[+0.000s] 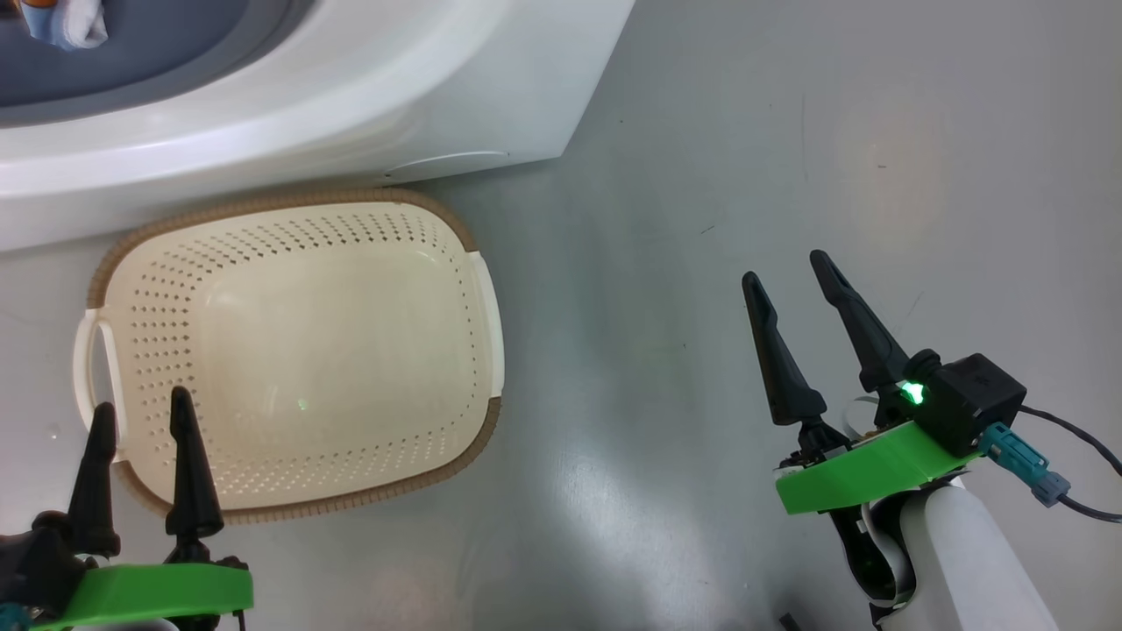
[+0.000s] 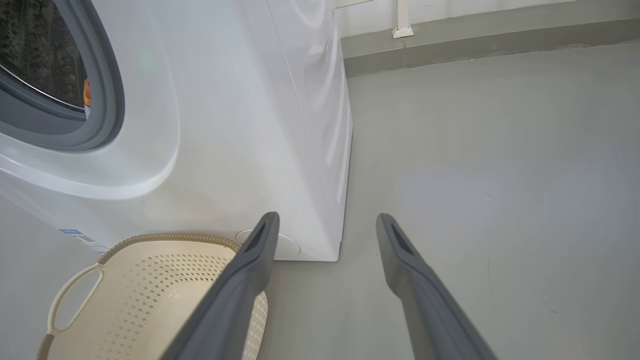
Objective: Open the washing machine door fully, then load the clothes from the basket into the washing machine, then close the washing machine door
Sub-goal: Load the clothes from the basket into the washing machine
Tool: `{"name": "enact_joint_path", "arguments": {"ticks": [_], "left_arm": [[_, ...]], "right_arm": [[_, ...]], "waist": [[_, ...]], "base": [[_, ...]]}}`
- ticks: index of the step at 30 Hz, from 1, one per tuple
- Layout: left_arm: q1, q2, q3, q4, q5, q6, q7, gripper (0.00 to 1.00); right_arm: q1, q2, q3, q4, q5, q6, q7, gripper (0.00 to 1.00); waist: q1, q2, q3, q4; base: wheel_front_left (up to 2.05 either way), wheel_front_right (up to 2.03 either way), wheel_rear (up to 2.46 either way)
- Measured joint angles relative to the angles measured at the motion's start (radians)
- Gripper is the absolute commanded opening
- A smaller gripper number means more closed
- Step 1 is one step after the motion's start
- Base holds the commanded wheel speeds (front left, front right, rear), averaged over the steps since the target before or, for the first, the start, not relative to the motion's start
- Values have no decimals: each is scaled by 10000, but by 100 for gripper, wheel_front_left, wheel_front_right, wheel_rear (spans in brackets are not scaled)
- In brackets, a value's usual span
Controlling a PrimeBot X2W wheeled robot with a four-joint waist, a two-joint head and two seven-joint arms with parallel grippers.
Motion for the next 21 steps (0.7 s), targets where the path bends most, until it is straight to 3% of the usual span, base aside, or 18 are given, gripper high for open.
{"name": "enact_joint_path", "arguments": {"ticks": [10,21], "left_arm": [[-270,-2,-19,119,8,-257,0,100],[-2235,0,284,113,297,-617,0,100]], "right_arm": [[38,0,6,50,2,0,0,100],[35,-2,90,105,15,0,0,100]], "waist": [[0,0,-107,-5],[0,0,-193,-106]], "base": [[0,0,0],[0,0,0]]}}
